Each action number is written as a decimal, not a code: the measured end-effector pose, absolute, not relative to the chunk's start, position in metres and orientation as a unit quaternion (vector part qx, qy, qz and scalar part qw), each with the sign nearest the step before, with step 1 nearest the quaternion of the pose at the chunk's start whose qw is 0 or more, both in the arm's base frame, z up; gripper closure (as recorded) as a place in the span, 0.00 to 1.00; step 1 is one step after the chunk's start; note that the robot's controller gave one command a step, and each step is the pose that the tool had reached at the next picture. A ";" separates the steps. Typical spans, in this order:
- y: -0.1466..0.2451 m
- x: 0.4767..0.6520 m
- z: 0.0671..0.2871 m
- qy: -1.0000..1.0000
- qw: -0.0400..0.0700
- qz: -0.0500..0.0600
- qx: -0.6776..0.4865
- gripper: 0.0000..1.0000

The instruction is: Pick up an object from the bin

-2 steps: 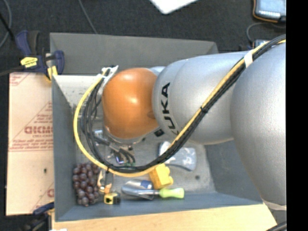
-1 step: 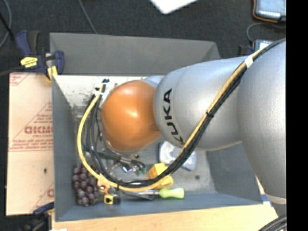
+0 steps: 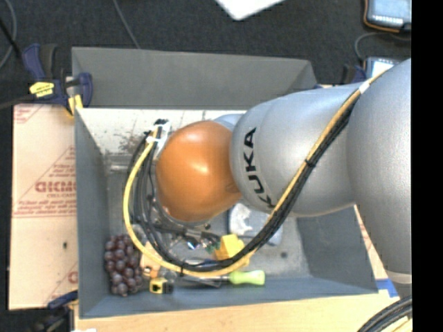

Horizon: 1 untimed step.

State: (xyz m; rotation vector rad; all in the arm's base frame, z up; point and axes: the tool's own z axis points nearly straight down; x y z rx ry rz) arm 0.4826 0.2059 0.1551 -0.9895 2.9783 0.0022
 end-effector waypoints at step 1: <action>0.202 0.490 0.104 0.907 0.003 0.000 -0.422 0.00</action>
Offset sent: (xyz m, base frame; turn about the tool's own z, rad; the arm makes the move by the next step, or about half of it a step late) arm 0.0188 -0.0056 -0.0851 -0.5847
